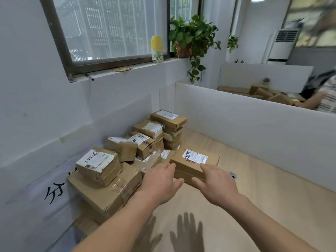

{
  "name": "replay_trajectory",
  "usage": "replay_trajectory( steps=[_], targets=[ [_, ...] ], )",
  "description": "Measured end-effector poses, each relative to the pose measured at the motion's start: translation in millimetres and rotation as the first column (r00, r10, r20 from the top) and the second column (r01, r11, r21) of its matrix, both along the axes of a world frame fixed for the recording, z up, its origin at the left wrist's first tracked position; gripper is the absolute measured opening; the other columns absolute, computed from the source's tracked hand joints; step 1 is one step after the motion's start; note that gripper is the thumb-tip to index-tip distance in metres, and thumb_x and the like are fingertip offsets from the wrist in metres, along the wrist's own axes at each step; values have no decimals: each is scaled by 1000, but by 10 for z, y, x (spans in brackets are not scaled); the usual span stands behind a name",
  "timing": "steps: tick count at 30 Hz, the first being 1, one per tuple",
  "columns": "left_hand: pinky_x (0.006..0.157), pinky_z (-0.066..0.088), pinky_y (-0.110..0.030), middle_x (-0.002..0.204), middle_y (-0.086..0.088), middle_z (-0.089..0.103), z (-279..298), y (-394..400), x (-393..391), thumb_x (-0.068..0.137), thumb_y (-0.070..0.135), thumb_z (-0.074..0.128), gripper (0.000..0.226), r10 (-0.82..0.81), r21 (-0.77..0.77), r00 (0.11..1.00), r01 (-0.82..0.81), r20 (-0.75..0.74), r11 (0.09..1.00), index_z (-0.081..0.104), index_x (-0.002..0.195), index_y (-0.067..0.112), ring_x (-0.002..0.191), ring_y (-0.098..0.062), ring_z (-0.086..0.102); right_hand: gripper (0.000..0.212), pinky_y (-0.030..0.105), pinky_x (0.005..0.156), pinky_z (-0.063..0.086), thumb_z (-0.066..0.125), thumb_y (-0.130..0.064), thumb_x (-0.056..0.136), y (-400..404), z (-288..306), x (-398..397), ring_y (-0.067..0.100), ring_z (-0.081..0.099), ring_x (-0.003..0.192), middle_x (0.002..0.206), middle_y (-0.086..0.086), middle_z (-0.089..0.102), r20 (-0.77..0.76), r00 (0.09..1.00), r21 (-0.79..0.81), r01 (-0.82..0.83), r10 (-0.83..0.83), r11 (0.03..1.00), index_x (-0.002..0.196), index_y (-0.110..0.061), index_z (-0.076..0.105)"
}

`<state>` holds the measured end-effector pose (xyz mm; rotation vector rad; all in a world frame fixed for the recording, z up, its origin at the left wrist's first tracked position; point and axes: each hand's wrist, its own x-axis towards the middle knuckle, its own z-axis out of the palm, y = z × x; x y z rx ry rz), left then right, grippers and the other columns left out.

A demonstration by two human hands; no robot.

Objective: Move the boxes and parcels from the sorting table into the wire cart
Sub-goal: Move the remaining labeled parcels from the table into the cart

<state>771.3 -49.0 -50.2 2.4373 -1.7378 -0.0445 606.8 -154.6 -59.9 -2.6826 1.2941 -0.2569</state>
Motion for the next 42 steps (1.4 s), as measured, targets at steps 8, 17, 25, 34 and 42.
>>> replay_trajectory(
  steps=[8,17,25,34,42],
  targets=[
    [103,45,-40,145,1,50,-129,-520,-17,99,62,39,61,-67,39,998,67,0,997,46,143,20,132,-21,48,49,38,94,43,42,-61,97,-457,-171,-130,17,51,126,127,-8,60,-31,998,-4,62,-62,998,133,-29,51],
    [100,43,-40,144,0,51,-485,-1123,117,99,62,40,60,-44,146,999,45,-12,988,47,141,20,131,-21,47,41,40,91,42,43,-59,97,-1119,-585,38,20,54,118,114,-4,60,-75,996,87,56,-49,995,120,-27,54],
    [77,42,-37,118,-2,58,-754,-1724,210,97,64,41,53,33,266,999,-31,-1,963,52,124,20,110,-25,55,38,37,77,34,47,-58,95,-1803,-873,225,23,56,114,108,0,58,-132,991,134,34,-16,990,110,-25,57],
    [92,51,-43,139,-7,49,-1201,-2288,463,91,74,42,71,226,402,969,-166,-105,901,54,136,21,120,-30,53,71,45,100,39,59,-73,81,-2591,-1210,517,26,40,132,134,6,49,-219,976,212,34,13,977,135,-28,49],
    [112,37,-55,164,-11,7,-1561,-2488,667,90,68,53,82,307,438,928,-190,-212,878,21,155,30,147,-40,19,108,47,106,34,77,-74,63,-2853,-1432,651,30,32,137,143,8,39,-237,969,368,24,69,930,150,-33,28]
  ],
)
